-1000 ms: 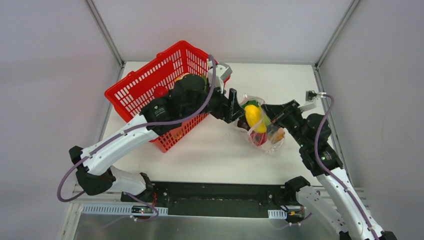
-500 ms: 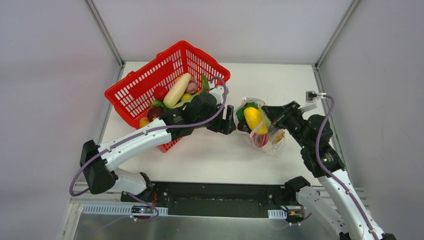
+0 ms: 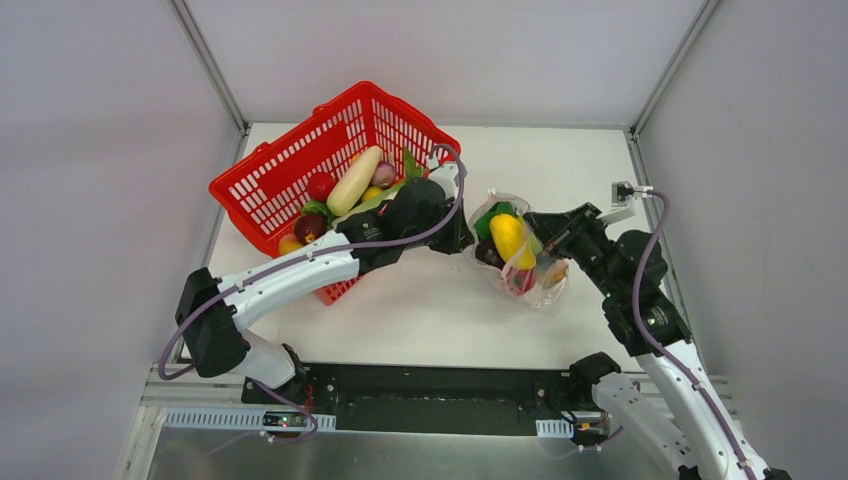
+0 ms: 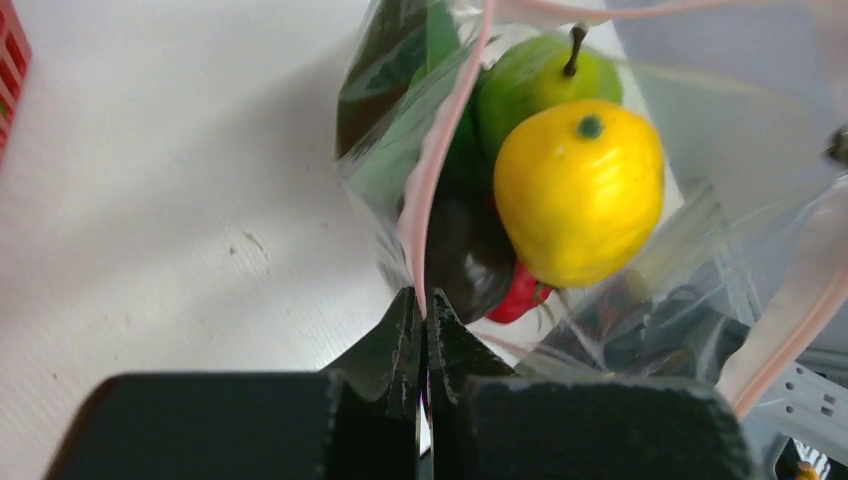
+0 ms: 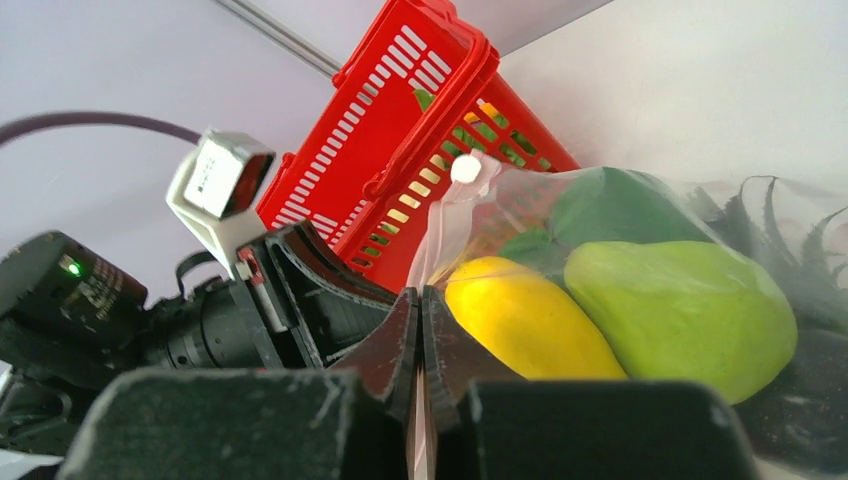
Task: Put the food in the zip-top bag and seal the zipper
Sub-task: Adjust the zipper food storage bag at the center of the board.
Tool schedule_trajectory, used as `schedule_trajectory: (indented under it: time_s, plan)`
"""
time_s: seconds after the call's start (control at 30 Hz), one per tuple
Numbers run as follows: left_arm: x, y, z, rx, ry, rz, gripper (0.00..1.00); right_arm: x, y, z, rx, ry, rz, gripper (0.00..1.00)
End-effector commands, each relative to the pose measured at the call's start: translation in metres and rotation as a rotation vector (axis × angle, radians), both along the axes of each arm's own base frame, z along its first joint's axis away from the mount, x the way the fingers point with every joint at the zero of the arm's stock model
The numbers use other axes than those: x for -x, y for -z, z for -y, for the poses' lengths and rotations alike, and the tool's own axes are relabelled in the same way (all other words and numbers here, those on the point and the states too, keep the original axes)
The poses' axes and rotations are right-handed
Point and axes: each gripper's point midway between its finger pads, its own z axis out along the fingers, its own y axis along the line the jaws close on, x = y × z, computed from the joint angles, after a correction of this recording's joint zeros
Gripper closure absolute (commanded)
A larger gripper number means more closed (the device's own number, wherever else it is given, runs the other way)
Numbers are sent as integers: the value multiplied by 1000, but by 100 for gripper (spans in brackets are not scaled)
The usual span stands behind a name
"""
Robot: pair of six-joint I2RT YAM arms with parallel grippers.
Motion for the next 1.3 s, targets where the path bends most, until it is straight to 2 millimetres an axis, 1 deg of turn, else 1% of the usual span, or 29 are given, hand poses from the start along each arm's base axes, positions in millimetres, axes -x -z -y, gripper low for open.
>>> schedule_trajectory:
  time_s: [0.0,0.1,0.17,0.23,0.3,0.37,0.4,0.43,0.47,0.5,0.53,0.63,0.67,0.7,0.73,0.8,0.83,0.87,0.9,0.93,0.97,1.0,1.03,1.07,1.1,1.17,1.2,1.27]
  plan:
    - [-10,-71,8,94,40,124,100,19,-50,-7,-31,-91,172,98]
    - [-9,-101,5,90,84,172,100,32,-59,-15,-23,-170,226,98]
    - [-5,-120,7,90,134,181,100,39,-66,-19,-22,-210,247,98]
    - [2,-128,7,51,197,171,100,44,-71,-21,-22,-238,259,98]
    - [5,-136,6,12,230,172,100,44,-72,-20,-25,-229,249,98]
    - [2,-129,1,-42,225,160,100,36,-69,-12,-40,-162,220,98]
    - [2,-127,-2,-64,224,158,100,24,-66,0,-54,-60,184,98]
    - [1,-127,-4,-72,220,161,100,16,-58,10,-64,18,133,98]
    - [1,-126,-5,-75,219,161,100,13,-52,13,-57,41,107,98]
    - [2,-127,-6,-74,226,163,100,14,-50,9,-38,12,110,98]
    - [5,-127,-3,-71,257,162,100,19,-53,-1,-28,-56,124,98]
    - [20,-124,5,-87,391,133,100,49,-69,-37,-61,-336,183,98]
    - [23,-123,5,-95,408,119,100,54,-72,-44,-85,-389,185,98]
    - [26,-122,7,-94,427,110,100,55,-73,-46,-102,-406,174,98]
    - [28,-123,8,-87,443,108,100,54,-74,-46,-110,-403,166,98]
    - [34,-124,11,-71,481,103,100,46,-68,-44,-109,-362,144,98]
    - [35,-124,13,-66,492,96,100,36,-63,-39,-103,-301,111,98]
    - [34,-125,13,-64,483,89,100,25,-53,-31,-86,-220,54,100]
    - [33,-124,12,-70,468,80,100,18,-48,-22,-74,-152,17,100]
    - [30,-124,9,-85,445,82,100,18,-49,-18,-66,-132,28,100]
    - [24,-120,2,-123,397,89,100,21,-54,-16,-64,-134,64,100]
    - [10,-116,-9,-176,311,110,100,24,-58,-16,-62,-145,97,100]
    - [3,-114,-14,-200,267,117,100,27,-62,-17,-47,-159,128,99]
    - [3,-113,-12,-193,271,112,100,27,-59,-20,-15,-184,129,99]
    - [7,-113,-4,-167,306,95,100,26,-52,-24,23,-210,98,99]
    - [22,-117,18,-83,412,58,100,22,-28,-36,104,-289,0,100]
    - [24,-117,25,-72,428,48,100,23,-17,-43,125,-332,-51,100]
    - [20,-110,30,-97,410,39,100,22,-6,-51,118,-376,-89,100]
